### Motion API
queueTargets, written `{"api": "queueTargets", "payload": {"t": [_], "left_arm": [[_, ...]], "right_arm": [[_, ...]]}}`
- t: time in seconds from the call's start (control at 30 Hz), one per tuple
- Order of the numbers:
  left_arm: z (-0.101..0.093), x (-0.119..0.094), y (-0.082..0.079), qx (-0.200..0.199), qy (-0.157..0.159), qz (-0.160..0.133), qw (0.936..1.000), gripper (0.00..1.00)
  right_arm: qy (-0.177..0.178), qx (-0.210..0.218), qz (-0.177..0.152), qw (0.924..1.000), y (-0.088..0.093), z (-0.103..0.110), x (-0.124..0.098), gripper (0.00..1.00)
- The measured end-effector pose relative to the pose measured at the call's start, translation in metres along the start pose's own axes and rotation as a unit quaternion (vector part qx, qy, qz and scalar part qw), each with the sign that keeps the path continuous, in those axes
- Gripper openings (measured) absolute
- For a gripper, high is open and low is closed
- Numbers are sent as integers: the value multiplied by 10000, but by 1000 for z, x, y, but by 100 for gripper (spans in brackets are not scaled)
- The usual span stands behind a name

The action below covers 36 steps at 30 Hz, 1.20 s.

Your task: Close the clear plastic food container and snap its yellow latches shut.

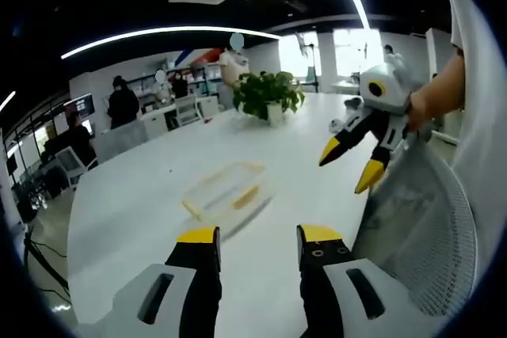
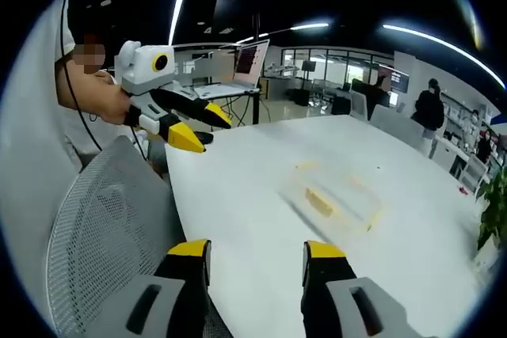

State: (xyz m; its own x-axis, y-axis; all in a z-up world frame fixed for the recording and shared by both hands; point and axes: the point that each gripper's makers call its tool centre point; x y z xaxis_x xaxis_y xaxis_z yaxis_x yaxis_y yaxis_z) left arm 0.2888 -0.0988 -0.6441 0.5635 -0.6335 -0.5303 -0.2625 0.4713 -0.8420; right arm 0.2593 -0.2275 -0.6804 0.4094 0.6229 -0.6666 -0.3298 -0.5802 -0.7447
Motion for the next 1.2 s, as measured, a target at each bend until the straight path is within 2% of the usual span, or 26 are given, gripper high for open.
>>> {"api": "queueTargets", "payload": {"t": [0.17,0.33,0.63,0.77,0.9,1.03,1.2], "left_arm": [[-4,-1,1,-83,48,-77,9999,36],[-4,-1,9,-206,2,-47,9998,35],[-3,-1,24,-502,-40,120,9987,33],[-3,1,26,-492,-35,169,9986,30],[0,0,27,-585,-71,165,9981,31],[0,2,33,-559,-120,250,9981,28],[-1,2,33,-503,-133,236,9984,25]], "right_arm": [[5,131,-100,9999,0,4,-3,41],[44,165,-140,9998,3,5,-3,37],[67,272,-174,9995,5,8,-2,36],[65,284,-123,9995,5,11,-3,36],[60,233,-115,9996,4,17,-3,35],[63,212,-105,9997,6,19,0,33],[73,175,-82,9998,6,19,0,33]]}}
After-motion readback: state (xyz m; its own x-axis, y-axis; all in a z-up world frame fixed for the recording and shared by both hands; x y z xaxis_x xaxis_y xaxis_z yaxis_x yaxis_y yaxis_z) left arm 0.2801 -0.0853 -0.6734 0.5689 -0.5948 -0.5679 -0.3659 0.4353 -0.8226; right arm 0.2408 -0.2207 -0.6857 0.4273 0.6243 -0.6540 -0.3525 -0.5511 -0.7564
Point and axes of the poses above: the point that each gripper's makers call its tool centre point, and the gripper's own axes: x roughly forward along the fingers, z roughly to its left, y roughly out of its underside, and after that the axes turned 9 degrees about z, right-handed
